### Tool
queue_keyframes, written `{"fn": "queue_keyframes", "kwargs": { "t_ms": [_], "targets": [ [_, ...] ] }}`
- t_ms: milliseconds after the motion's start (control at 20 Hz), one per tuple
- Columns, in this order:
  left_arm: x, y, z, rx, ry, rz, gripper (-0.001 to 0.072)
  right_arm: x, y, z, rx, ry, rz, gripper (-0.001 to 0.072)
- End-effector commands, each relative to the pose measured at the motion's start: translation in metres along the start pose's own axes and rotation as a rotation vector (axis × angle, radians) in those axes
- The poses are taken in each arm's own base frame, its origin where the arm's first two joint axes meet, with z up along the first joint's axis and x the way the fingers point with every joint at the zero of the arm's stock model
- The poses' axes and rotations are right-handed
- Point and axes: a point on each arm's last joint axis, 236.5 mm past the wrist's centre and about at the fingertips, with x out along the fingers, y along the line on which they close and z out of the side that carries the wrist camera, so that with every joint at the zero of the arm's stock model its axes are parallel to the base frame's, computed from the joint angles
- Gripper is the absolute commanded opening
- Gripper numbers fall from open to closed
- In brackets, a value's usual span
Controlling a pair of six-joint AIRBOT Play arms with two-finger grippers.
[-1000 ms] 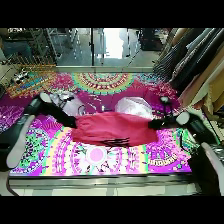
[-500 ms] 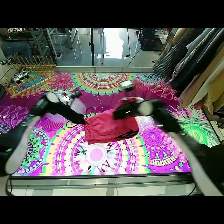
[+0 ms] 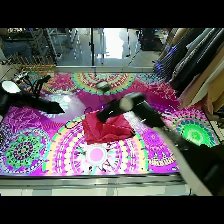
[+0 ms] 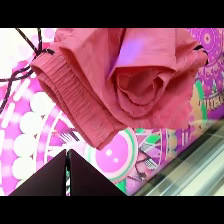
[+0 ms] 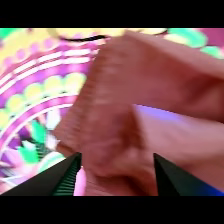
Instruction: Fold the clothes and pants, and hang the long-sleeved shirts on hangers.
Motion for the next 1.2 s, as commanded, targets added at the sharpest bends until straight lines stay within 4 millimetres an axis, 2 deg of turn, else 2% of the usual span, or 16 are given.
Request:
{"fn": "queue_keyframes", "kwargs": {
  "t_ms": [0, 100, 200, 300, 500, 600, 700, 800, 950, 1000, 1050, 1100, 1150],
  "targets": [
    [-0.007, -0.003, -0.011, -0.011, 0.036, -0.020, 0.0011, -0.063, -0.103, -0.034, 0.282, 0.046, -0.061, 0.0579],
    [-0.004, -0.012, -0.013, -0.006, 0.052, -0.041, 0.0011, -0.055, -0.138, -0.065, 0.469, 0.052, 0.065, 0.0649],
    [0.002, -0.023, -0.012, 0.012, 0.060, -0.063, 0.0011, -0.030, -0.155, -0.091, 0.595, 0.039, 0.203, 0.0699],
    [0.013, -0.039, -0.012, 0.029, 0.074, -0.102, 0.0011, 0.001, -0.171, -0.111, 0.648, 0.049, 0.283, 0.0700],
    [0.041, -0.061, -0.019, 0.065, 0.140, -0.145, 0.0011, 0.060, -0.192, -0.116, 0.673, 0.070, 0.374, 0.0704],
    [0.051, -0.069, -0.022, 0.079, 0.165, -0.159, 0.0011, 0.077, -0.188, -0.114, 0.654, 0.110, 0.456, 0.0704],
    [0.057, -0.075, -0.025, 0.089, 0.187, -0.170, 0.0011, 0.090, -0.174, -0.113, 0.612, 0.176, 0.539, 0.0704],
    [0.060, -0.078, -0.029, 0.092, 0.201, -0.177, 0.0011, 0.101, -0.154, -0.108, 0.563, 0.219, 0.603, 0.0702],
    [0.059, -0.082, -0.035, 0.096, 0.229, -0.190, 0.0012, 0.118, -0.113, -0.095, 0.497, 0.259, 0.693, 0.0684],
    [0.058, -0.084, -0.040, 0.097, 0.248, -0.199, 0.0011, 0.123, -0.101, -0.091, 0.477, 0.269, 0.701, 0.0490],
    [0.056, -0.086, -0.046, 0.098, 0.274, -0.211, 0.0011, 0.122, -0.092, -0.085, 0.460, 0.273, 0.703, 0.0069],
    [0.053, -0.088, -0.052, 0.099, 0.302, -0.222, 0.0011, 0.116, -0.088, -0.076, 0.471, 0.268, 0.692, 0.0017],
    [0.051, -0.090, -0.056, 0.099, 0.320, -0.231, 0.0011, 0.103, -0.090, -0.063, 0.473, 0.248, 0.658, 0.0015]
  ]
}}
